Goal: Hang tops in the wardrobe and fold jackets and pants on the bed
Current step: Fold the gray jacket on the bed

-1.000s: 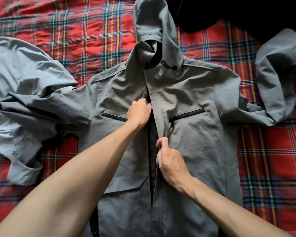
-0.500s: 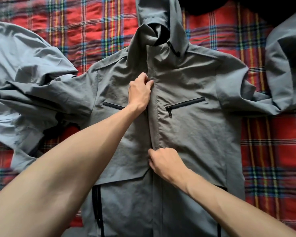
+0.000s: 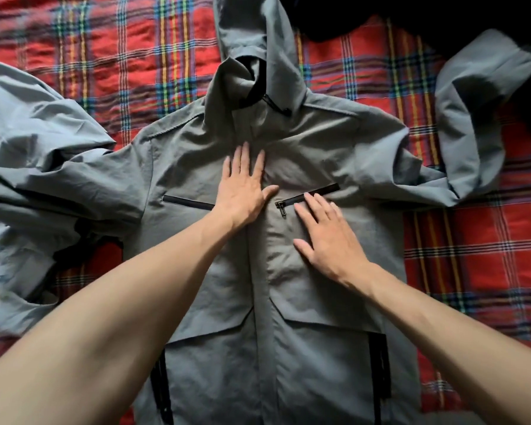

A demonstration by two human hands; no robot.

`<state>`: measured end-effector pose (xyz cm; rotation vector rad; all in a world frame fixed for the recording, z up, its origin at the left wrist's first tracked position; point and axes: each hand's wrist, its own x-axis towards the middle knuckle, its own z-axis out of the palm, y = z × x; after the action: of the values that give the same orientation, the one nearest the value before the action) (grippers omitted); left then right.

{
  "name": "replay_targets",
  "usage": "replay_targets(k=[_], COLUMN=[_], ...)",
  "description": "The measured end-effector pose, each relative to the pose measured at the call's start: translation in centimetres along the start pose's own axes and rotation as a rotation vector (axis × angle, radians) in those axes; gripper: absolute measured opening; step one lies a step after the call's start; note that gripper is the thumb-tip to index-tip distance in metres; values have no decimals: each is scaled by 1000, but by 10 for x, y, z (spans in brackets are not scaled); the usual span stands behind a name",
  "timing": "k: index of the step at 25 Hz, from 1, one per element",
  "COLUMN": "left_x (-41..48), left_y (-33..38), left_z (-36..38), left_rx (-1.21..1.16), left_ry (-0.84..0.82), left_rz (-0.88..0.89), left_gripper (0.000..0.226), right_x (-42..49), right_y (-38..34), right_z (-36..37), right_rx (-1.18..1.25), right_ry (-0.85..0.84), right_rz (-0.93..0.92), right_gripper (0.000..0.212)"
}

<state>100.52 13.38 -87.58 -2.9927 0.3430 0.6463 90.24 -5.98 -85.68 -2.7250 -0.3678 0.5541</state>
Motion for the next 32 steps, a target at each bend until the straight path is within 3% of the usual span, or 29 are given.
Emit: replay_targets(k=[3,5,7,9,11,15,16,23,25,27,29,32], left_x=[-9,-26,-47,-61,-60,-50,-49,-52,-52,-52,-54,-52], left_y=[21,51,84,107,113,122,123,124,123,123,124,120], left_z=[-14,-20,-16,-5,3,5,5,3,2,2,2,-6], left_rx=[5,-97,-123,-67,-12,28,39,40,36,43,52,20], left_ry=[127,224,103,-80,-148,-214,-230,-233,-229,-217,-221,-181], left_rz=[-26,81,191,165,113,84,75,69,69,77,85,91], left_gripper=[72,76,90,109,123,138,139,140,140,140,140,133], right_x=[-31,-62,-99,-142,-176,-207,-210,-225,-232,-240,-237,-188], right_y=[9,27,50,68,80,94,94,90,92,90,89,98], right_z=[-5,-17,-22,-18,-11,3,6,18,28,30,15,-34], right_rx=[113,172,210,333,541,1295,1347,1412,1392,1254,1050,1167], right_ry=[207,370,427,358,153,-255,-290,-326,-357,-308,-179,222], right_rz=[35,169,320,569,774,806,791,683,725,725,749,780], right_gripper=[47,36,26,35,54,71,76,39,52,59,34,23])
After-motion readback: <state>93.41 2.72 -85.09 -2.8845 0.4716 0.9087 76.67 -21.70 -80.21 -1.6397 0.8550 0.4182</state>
